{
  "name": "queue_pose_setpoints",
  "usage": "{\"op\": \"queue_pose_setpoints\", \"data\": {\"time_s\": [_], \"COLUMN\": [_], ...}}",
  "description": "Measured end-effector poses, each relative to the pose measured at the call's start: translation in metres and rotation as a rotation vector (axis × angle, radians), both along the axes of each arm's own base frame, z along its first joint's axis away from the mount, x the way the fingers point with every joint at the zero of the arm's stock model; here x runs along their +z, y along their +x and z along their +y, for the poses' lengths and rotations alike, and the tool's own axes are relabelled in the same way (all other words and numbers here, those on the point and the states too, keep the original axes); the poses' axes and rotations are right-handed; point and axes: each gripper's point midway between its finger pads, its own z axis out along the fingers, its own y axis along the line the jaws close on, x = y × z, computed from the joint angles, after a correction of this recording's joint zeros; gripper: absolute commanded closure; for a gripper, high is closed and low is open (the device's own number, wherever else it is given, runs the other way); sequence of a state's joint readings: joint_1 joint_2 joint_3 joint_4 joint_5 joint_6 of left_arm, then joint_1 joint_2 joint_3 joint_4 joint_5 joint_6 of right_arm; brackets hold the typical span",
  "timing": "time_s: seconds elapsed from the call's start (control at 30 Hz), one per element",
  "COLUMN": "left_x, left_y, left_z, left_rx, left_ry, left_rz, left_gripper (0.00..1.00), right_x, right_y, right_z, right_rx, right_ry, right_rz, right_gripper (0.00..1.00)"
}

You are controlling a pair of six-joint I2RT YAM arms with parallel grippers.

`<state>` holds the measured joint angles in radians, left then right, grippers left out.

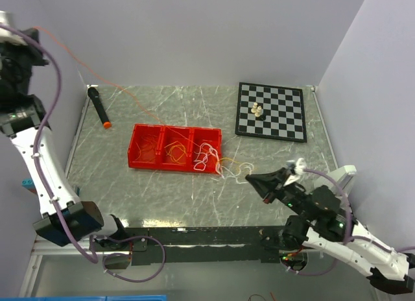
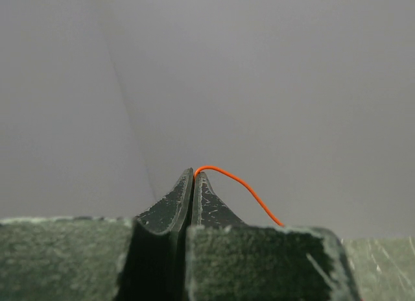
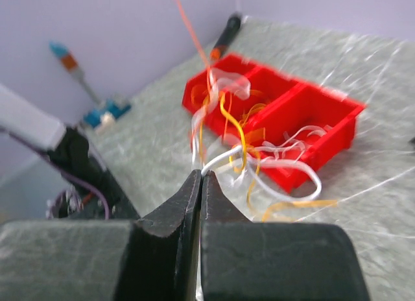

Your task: Untangle the cables

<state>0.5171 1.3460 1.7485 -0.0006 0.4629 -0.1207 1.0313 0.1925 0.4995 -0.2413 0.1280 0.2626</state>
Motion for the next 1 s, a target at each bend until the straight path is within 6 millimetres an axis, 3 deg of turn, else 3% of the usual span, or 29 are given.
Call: {"op": "queue_pose_setpoints", "data": {"time_s": [0.13, 0.33, 0.6, 0.77, 0.87, 1.0], "left_x": [-0.032, -0.065, -0.125, -0.144, -0.146, -0.129], "left_y": [0.020, 0.045, 0.090, 0.108, 0.108, 0.107], "left_z": [-0.013, 0.013, 0.059, 0.077, 0.078, 0.077], "left_rx": [0.020, 0.117, 0.261, 0.319, 0.333, 0.348], "left_ry": [0.068, 0.076, 0.040, 0.024, 0.019, 0.025], "left_rz": [0.070, 0.164, 0.317, 0.362, 0.371, 0.337], "left_gripper": [0.99, 0.99, 0.99, 0.99, 0.99, 0.99], "right_x": [0.033, 0.083, 0.092, 0.107, 0.101, 0.091], "right_y": [-0.001, 0.006, 0.011, 0.003, 0.004, 0.006], "right_z": [-0.027, -0.066, -0.112, -0.140, -0.144, -0.146], "right_rx": [-0.074, -0.224, -0.387, -0.437, -0.458, -0.472], "right_ry": [0.074, 0.145, 0.140, 0.193, 0.170, 0.134], "right_rz": [-0.036, -0.095, -0.123, -0.131, -0.113, -0.095], "right_gripper": [1.00, 1.00, 1.00, 1.00, 1.00, 1.00]}}
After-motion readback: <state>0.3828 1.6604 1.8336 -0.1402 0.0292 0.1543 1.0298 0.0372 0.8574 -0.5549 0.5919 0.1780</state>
